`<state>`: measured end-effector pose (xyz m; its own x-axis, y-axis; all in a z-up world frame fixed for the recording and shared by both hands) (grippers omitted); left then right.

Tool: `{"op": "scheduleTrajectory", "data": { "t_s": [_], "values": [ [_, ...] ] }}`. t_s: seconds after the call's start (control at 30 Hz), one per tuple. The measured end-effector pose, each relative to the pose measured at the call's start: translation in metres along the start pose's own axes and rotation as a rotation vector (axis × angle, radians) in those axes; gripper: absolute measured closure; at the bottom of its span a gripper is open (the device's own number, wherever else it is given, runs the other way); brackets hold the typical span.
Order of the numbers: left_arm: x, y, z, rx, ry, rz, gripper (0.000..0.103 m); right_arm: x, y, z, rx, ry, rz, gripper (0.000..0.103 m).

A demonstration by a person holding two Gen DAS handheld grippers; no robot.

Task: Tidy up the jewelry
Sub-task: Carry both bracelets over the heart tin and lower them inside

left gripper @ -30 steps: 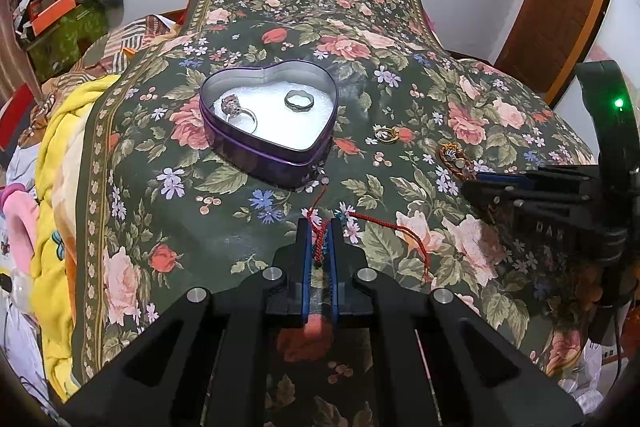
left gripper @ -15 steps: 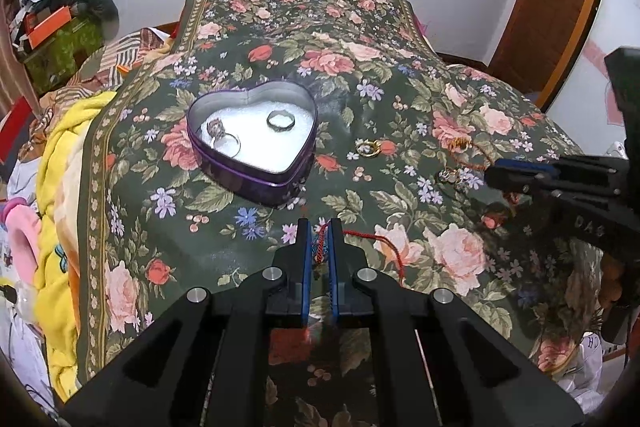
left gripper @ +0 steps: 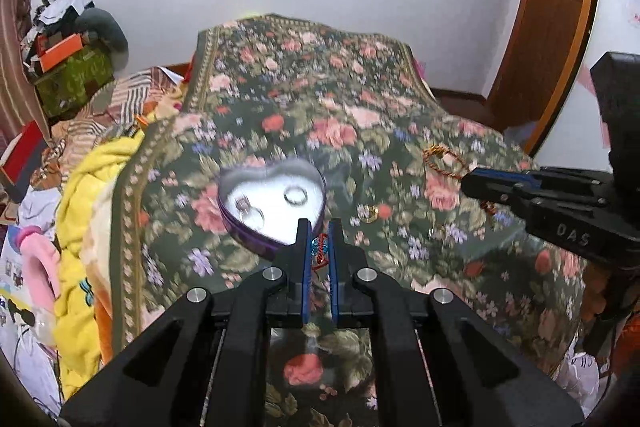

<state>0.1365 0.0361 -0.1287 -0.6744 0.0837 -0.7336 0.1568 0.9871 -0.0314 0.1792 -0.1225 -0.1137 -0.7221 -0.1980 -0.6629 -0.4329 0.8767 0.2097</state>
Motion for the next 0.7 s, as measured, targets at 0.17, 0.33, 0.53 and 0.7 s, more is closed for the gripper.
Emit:
{"op": "scheduleTrajectory", "data": {
  "t_s": [0.17,0.33,0.53,0.7],
  "values": [
    [-0.013,0.009,-0.009,-0.024,-0.041,-0.007,0.097,-0.011,0.016,0.005,-0.039,-0.02,-0.015,0.093],
    [-0.023,0.021,-0.012,-0.042,-0.067,-0.022,0.097,-0.02,0.031,0.013,-0.079,-0.027,-0.025,0.093],
    [-0.033,0.035,-0.01,-0.049,-0.084,-0.041,0.097,-0.026,0.048,0.028,-0.11,-0.018,-0.045,0.093],
    [-0.039,0.042,-0.003,-0.046,-0.087,-0.05,0.097,-0.027,0.057,0.043,-0.125,0.006,-0.058,0.093]
  ]
}}
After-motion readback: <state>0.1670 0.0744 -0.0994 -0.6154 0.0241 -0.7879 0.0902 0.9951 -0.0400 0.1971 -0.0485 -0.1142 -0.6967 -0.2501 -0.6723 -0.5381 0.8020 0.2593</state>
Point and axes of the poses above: each gripper's, at about its wrist camera, not at the fingertips, and z roughly the way its jaws point, y to its left, x to its underside, the point moved 1 cm from there along z, roughly the way its jaws point, and after that the axes turned 5 degrees about z, right-handed, at the moved point
